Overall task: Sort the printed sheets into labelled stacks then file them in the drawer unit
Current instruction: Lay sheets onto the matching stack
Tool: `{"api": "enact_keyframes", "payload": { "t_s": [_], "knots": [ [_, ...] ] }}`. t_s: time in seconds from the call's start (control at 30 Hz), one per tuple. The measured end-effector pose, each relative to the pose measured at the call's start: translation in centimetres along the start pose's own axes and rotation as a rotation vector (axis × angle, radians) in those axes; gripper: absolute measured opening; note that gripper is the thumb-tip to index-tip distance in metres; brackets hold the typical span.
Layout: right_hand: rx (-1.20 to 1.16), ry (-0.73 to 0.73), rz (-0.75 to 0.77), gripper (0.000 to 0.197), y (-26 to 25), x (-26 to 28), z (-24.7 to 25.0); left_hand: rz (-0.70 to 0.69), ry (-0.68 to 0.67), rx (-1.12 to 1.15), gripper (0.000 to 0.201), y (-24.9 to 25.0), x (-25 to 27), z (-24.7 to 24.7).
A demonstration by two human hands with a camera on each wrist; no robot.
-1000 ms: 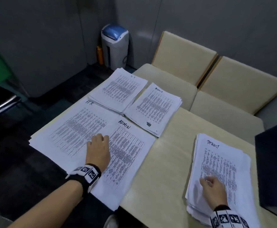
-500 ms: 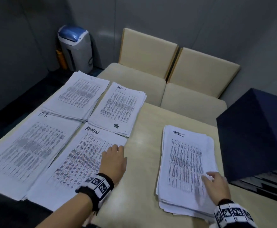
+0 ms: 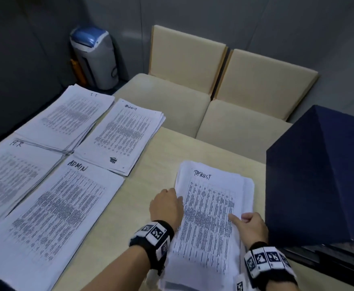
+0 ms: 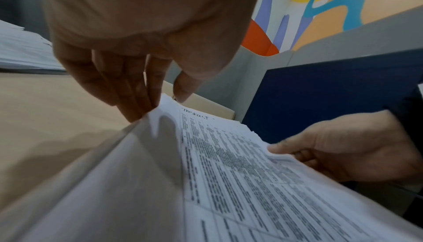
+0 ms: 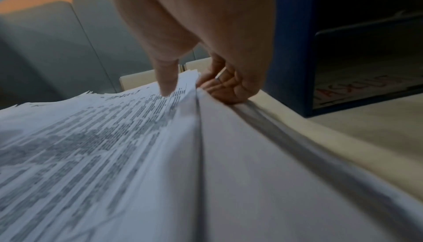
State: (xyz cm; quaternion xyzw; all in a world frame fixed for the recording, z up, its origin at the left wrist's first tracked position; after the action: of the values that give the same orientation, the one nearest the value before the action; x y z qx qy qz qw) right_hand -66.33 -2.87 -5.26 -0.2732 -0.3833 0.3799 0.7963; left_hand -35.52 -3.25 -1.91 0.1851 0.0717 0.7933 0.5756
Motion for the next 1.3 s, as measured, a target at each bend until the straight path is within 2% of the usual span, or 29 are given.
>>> {"api": "enact_keyframes", "payload": {
  "t_s": [0.07, 0.13, 0.23, 0.33, 0.4, 0.47, 0.53, 0.63, 0.7, 0.77, 0.83, 0.87, 0.9, 0.97, 1.03, 1.07, 1.13, 1.17, 1.23, 1.3],
  "knots": [
    [-0.060, 0.031, 0.011, 0.023, -0.2, -0.4, 0.4, 0.048, 0.023, 0.040, 0.039, -0.6, -0.7, 0.3],
    [-0.128, 0.041, 0.024, 0.020, -0.2, -0.8, 0.8, 0.105, -0.022, 0.064, 0.045, -1.4, -1.4, -0.1],
    [-0.213, 0.044, 0.014, 0.021, 1.0, -1.3, 1.4, 0.138, -0.088, 0.071, 0.041, -1.7, -1.8, -0.9],
    [-0.237, 0.014, -0.008, 0.027, 2.9, -1.5, 1.6, 0.137, -0.081, 0.096, 0.040, -1.8, -2.5, -0.7],
    [-0.259, -0.051, -0.044, 0.014, 3.8, -1.2, 1.5, 0.098, -0.123, 0.031, 0.029, -1.8, -3.1, -0.3],
    [-0.320, -0.107, -0.097, 0.010, 3.8, -0.7, 1.1, -0.044, -0.176, -0.179, 0.013, -1.1, -3.5, 0.1],
    [-0.423, -0.104, -0.136, 0.011, 3.5, -0.1, 1.0, -0.175, -0.195, -0.346, 0.017, -0.3, -3.5, 1.1],
    [-0.589, -0.045, -0.139, 0.010, 2.2, 1.5, 1.1, -0.223, -0.155, -0.415, 0.043, -0.6, -4.2, 2.2],
    [-0.709, -0.001, -0.177, 0.017, 2.4, 2.6, 0.7, -0.257, -0.129, -0.360, 0.040, -0.8, -4.3, 2.4],
    [-0.811, -0.054, -0.213, 0.032, 2.6, 3.6, -0.9, -0.264, -0.161, -0.279, 0.038, -1.4, -4.1, 1.9],
    [-0.798, -0.134, -0.263, 0.054, 2.5, 4.3, -2.3, -0.281, -0.191, -0.182, 0.037, -1.4, -4.1, 1.4],
    [-0.786, -0.170, -0.267, 0.052, 2.0, 4.5, -2.6, -0.292, -0.200, -0.134, 0.038, -1.4, -4.1, 1.2],
    [-0.763, -0.192, -0.261, 0.041, 1.6, 4.6, -2.7, -0.302, -0.200, -0.141, 0.039, -1.3, -4.1, 1.3],
    [-0.732, -0.201, -0.238, 0.022, 1.2, 4.3, -2.3, -0.300, -0.161, -0.299, 0.038, -1.5, -4.0, 2.2],
    [-0.722, -0.183, -0.210, 0.020, 0.7, 4.5, -1.8, -0.356, -0.121, -0.491, 0.025, -1.0, -3.5, 3.0],
    [-0.714, -0.165, -0.208, 0.018, 0.9, 4.6, -1.5, -0.391, -0.094, -0.525, 0.025, -0.5, -3.3, 3.6],
    [-0.691, -0.107, -0.237, 0.016, 2.2, 4.5, -1.0, -0.400, -0.080, -0.466, 0.037, -0.3, -3.2, 3.8],
    [-0.706, -0.103, -0.253, 0.017, 2.6, 4.5, -1.0, -0.393, -0.091, -0.395, 0.037, -0.4, -3.2, 3.7],
    [-0.755, -0.140, -0.306, 0.021, 2.9, 4.8, -1.6, -0.384, -0.125, -0.195, 0.036, -0.5, -3.3, 3.2],
    [-0.839, -0.166, -0.346, 0.031, 3.0, 4.8, -2.1, -0.368, -0.178, 0.055, 0.044, -0.7, -3.2, 2.8]
  ]
}}
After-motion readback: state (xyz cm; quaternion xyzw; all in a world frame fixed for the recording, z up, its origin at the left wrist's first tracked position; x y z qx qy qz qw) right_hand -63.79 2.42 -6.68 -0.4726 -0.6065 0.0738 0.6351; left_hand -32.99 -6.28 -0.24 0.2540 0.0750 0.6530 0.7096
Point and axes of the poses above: each hand's wrist, its own x-axis away from the middle knuckle, its own z-axis out of the back of the hand, y = z × x, the point moved 10 cm from there along -x, towards the middle knuckle, and after that the axes turned 8 degrees about -x, right-handed, at the moved point
